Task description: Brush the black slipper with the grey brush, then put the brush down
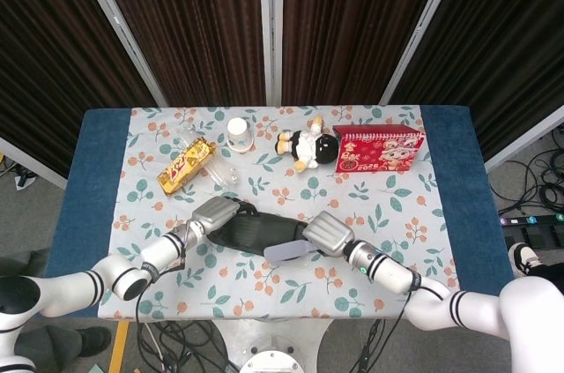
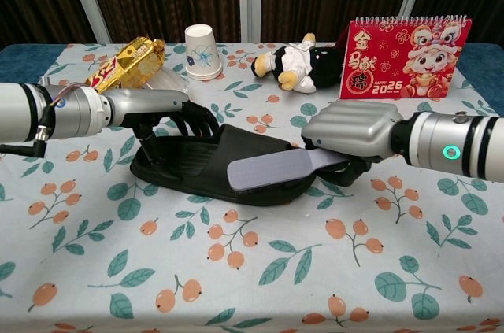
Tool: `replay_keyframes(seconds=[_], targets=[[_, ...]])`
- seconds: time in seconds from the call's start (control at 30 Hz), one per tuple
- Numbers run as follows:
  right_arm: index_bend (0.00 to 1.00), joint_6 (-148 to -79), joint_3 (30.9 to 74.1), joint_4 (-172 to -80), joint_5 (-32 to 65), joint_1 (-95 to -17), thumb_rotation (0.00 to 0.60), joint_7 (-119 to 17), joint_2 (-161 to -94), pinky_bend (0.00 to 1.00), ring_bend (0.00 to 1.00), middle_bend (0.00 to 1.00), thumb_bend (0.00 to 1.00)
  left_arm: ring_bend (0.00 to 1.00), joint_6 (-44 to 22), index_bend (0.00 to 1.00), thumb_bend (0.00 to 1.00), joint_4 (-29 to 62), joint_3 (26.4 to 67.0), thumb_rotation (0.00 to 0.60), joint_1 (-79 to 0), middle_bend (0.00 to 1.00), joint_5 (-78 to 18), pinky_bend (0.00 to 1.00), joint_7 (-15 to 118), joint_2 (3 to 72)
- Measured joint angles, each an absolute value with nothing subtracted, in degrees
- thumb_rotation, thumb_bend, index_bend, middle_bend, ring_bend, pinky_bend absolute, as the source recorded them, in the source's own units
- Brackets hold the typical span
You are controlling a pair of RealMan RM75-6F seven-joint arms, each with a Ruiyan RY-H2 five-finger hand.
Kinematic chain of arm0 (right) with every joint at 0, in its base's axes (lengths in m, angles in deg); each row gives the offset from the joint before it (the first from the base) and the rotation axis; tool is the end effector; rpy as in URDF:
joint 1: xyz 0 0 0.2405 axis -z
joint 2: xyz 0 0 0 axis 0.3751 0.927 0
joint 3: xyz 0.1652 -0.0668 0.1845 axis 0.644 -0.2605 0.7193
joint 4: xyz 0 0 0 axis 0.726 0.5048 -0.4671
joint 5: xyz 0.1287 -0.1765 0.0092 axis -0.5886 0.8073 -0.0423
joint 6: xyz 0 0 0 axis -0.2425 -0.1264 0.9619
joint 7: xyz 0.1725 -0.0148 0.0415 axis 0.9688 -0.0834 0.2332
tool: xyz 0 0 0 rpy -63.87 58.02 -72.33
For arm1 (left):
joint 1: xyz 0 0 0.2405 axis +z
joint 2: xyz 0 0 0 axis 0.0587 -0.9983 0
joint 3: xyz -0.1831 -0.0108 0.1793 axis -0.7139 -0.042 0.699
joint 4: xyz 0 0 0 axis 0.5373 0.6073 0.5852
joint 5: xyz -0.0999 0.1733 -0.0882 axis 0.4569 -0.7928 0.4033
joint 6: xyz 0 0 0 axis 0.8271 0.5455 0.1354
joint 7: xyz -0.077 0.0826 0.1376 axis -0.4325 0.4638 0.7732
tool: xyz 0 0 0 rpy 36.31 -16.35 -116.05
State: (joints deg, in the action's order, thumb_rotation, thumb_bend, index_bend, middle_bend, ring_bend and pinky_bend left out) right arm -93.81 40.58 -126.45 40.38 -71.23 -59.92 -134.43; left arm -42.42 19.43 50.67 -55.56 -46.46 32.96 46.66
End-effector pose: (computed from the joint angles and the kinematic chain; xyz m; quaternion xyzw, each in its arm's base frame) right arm -0.1436 -0.3408 -0.0980 0.8913 -0.2394 0.2775 0.2668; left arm -0.1439 0.3799 -0.1063 -0.7858 -0.4941 -0.2939 0.2280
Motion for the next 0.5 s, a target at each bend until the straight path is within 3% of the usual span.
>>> replay_keyframes(seconds=[0.07,0.2,0.37,0.5], targets=[[1.0,-95.3,40.3,-128.1,40.9,-70.5,0.6,-58.8,-132.4,1.0,1.0,1.0,0.61,0.24,-42.1,0.28,0.26,19.3,50.6,0.6,-55.5,0.38,-46.5,0.24,33.2,46.6],[1.0,-99.4,41.1,-129.8,40.8,-68.8,0.6,-55.7,-128.7,1.0,1.0,1.0,0.61,0.12,-40.4,0.14,0.26,18.2,50.4,0.6,-55.1,0.23,-46.8,0.22,33.4,46.3],[1.0,-101.0,43.3,-130.0,37.2,-67.0,0.6,-53.7,-125.5,1.0,1.0,1.0,0.6,0.03,-35.9,0.11,0.26,15.7,50.3,0.6,-53.8,0.12,-48.3,0.14,34.1,45.0],[1.0,-99.5,44.1,-127.9,34.3,-66.5,0.6,-54.0,-125.4,1.0,1.0,1.0,0.57,0.03,-32.0,0.11,0.26,12.5,50.3,0.6,-52.3,0.12,-49.1,0.14,35.4,42.9]])
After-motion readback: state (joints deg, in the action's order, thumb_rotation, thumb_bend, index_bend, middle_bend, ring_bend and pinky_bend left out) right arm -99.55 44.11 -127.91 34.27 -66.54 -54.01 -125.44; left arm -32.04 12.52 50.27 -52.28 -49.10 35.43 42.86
